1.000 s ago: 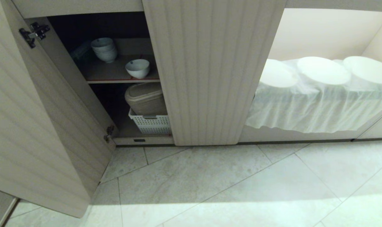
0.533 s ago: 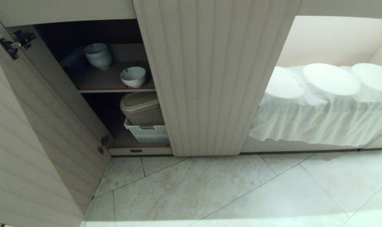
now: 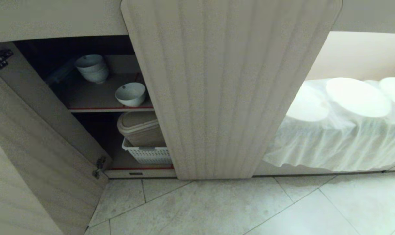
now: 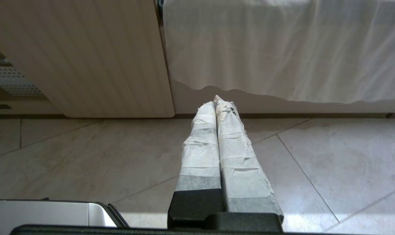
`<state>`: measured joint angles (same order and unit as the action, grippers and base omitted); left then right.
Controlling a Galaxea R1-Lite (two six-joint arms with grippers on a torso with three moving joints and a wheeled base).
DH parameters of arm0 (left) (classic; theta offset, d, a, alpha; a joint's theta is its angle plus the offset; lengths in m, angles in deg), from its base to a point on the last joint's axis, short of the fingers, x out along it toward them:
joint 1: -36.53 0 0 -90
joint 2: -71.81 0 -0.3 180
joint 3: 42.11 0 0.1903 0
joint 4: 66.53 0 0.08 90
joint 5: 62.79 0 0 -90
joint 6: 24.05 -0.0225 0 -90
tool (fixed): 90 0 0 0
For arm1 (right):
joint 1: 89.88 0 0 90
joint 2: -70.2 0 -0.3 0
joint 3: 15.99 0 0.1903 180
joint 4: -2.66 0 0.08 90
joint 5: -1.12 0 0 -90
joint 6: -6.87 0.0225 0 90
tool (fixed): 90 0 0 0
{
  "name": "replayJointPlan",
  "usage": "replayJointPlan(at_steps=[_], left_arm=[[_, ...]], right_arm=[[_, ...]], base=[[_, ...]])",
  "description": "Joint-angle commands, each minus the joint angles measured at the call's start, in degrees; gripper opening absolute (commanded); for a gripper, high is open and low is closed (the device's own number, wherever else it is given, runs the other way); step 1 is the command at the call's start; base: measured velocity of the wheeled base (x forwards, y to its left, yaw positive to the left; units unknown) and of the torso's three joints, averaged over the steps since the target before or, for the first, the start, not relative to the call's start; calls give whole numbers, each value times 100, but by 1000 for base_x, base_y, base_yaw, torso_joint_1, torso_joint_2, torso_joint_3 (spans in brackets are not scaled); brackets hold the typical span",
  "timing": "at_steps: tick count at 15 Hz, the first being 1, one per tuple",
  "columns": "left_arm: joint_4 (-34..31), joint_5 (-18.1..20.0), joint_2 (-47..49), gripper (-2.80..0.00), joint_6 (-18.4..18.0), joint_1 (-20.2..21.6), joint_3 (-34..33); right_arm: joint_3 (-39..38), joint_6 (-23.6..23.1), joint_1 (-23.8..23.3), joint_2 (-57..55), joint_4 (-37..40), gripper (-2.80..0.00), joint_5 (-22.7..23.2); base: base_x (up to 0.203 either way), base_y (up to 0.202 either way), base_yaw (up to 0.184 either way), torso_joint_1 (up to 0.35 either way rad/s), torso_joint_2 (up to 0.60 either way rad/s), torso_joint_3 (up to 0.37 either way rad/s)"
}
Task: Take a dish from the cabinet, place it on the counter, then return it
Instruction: Take the bowl from the cabinet
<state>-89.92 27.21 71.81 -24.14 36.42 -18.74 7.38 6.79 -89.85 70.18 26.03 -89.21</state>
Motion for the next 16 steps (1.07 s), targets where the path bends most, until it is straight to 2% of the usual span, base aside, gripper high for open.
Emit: replayJointPlan(at_steps=[1,9,16], left_arm=[[2,0,0,-280,1,2,0],[2,-2,0,-280,19,2,0],[2,0,0,-280,27,2,0]], right_arm=[[0,-1,-2,2,8,-280,-2],[0,-1,6,2,0,-280,-2],[0,-1,6,2,0,-280,-2]], base=[[195,0,-1,2,3,-2],[188,0,1,3,1,3],[9,0,1,2,0,0]])
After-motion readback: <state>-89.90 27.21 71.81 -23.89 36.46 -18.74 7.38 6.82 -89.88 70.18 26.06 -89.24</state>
